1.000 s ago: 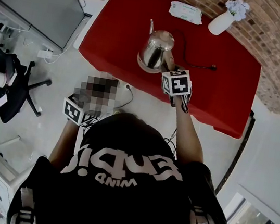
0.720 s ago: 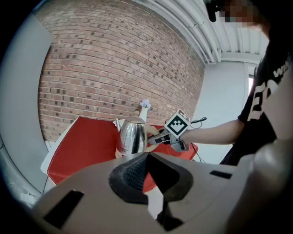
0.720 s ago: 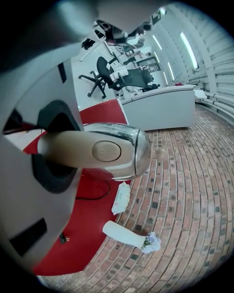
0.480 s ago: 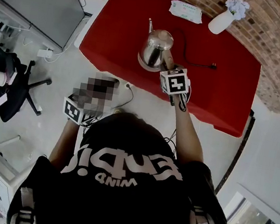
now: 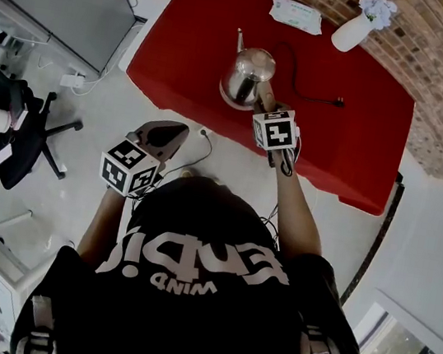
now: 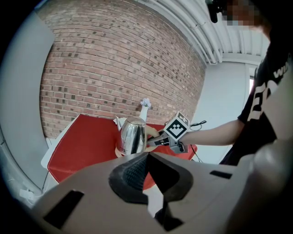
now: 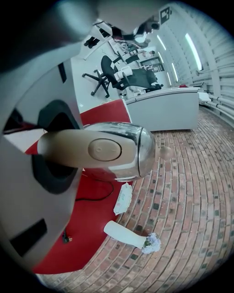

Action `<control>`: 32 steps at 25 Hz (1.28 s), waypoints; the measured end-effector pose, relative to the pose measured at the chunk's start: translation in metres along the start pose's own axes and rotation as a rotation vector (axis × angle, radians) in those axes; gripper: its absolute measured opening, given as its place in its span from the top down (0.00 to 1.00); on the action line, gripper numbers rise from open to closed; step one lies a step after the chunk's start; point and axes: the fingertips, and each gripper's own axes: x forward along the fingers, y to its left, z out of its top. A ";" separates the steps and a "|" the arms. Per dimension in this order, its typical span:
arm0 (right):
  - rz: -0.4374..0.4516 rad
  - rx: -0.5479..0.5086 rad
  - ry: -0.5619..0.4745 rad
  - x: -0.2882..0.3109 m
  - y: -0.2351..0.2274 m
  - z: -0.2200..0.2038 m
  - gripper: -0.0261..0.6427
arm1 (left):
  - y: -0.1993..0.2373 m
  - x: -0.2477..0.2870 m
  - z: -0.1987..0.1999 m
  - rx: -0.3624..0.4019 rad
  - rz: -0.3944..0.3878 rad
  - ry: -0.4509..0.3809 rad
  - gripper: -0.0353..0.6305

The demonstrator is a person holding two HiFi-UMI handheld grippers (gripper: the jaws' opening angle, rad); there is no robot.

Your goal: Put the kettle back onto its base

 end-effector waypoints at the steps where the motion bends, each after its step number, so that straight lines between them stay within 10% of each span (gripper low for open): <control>1: 0.001 0.000 0.002 0.000 0.001 -0.001 0.84 | -0.001 -0.001 0.000 -0.001 -0.001 0.000 0.93; 12: -0.001 -0.018 0.030 0.004 -0.001 -0.008 0.83 | -0.009 0.002 -0.002 0.003 -0.014 0.006 0.93; 17: 0.041 0.001 0.043 0.007 0.001 -0.012 0.61 | -0.011 0.003 -0.001 -0.001 -0.017 0.003 0.93; 32: 0.076 -0.043 -0.018 -0.048 -0.003 -0.006 0.61 | -0.021 0.012 0.005 0.003 -0.050 0.000 0.93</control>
